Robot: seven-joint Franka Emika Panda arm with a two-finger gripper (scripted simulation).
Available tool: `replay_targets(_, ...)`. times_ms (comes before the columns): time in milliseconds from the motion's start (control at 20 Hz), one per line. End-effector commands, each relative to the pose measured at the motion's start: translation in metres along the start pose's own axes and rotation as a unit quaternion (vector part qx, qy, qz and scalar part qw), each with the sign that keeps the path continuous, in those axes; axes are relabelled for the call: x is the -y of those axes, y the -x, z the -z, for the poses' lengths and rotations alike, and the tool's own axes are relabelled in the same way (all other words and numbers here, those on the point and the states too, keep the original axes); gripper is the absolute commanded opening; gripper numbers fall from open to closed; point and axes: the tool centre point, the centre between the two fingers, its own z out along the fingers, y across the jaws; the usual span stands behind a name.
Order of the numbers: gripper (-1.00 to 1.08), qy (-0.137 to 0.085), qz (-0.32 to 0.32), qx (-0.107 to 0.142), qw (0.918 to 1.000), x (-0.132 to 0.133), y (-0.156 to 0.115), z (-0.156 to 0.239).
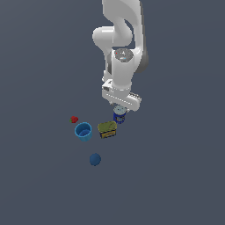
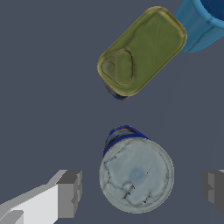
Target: Pick up a designated object from a clutter of objects.
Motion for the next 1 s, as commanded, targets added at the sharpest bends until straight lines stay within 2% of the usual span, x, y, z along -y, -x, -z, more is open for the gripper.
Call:
replay_targets(0, 1.0, -0.001, -0.012, -0.001, 0.9999, -0.002, 0.006, -0.006)
replay_targets(600, 1.0, -0.002, -0.023, -0.002, 0.9997, -0.003, 0.013, -0.015)
replay_targets(950, 1.0, -0.002, -0.024, -0.002, 0.9997, -0.004, 0.014, -0.039)
